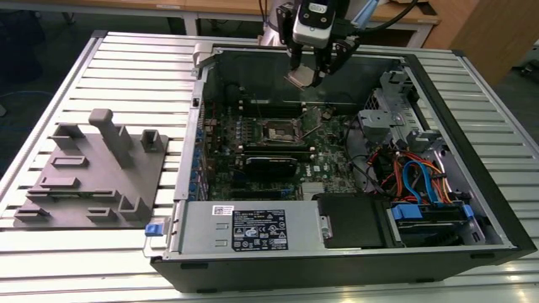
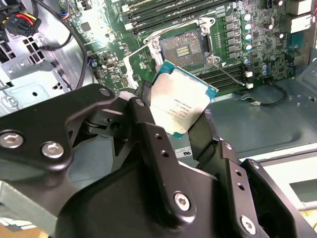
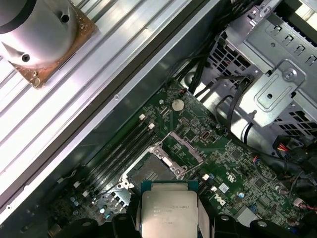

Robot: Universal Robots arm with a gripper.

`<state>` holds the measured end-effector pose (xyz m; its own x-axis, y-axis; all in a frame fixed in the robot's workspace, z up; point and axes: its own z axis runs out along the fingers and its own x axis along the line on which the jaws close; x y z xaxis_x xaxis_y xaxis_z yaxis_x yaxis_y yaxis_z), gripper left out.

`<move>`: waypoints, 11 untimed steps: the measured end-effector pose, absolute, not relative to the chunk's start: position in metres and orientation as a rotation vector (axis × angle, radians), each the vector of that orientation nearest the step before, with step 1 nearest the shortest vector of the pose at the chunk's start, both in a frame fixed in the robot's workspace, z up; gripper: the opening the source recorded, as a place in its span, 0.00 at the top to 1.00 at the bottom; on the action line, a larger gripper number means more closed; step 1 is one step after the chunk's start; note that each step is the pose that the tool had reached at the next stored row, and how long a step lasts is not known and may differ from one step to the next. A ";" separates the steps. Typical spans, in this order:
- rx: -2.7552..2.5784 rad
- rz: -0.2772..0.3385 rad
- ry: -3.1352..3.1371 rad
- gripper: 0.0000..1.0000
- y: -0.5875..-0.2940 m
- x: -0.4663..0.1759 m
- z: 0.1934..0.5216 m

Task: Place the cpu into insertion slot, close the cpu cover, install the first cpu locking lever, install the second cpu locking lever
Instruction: 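Place the cpu into insertion slot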

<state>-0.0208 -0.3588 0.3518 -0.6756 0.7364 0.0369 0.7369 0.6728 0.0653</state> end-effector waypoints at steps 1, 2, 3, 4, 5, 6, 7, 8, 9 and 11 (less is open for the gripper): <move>-1.286 -0.117 -2.856 0.46 -0.359 -0.021 0.352; -1.302 -0.117 -2.850 0.46 -0.359 -0.021 0.352; -1.305 -0.117 -2.848 0.46 -0.359 -0.021 0.352; -1.307 -0.117 -2.847 0.46 -0.359 -0.021 0.352; -1.308 -0.117 -2.847 0.46 -0.359 -0.021 0.352; -1.315 -0.117 -2.844 0.46 -0.359 -0.021 0.352; -1.339 -0.118 -2.833 0.46 -0.359 -0.021 0.352; -1.358 -0.117 -2.825 0.46 -0.359 -0.021 0.352; -1.364 -0.117 -2.822 0.46 -0.359 -0.021 0.352; -1.378 -0.117 -2.816 0.46 -0.359 -0.021 0.351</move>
<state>-0.0208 -0.3588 0.3514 -0.6140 0.7884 0.0370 0.7888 0.6112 0.0652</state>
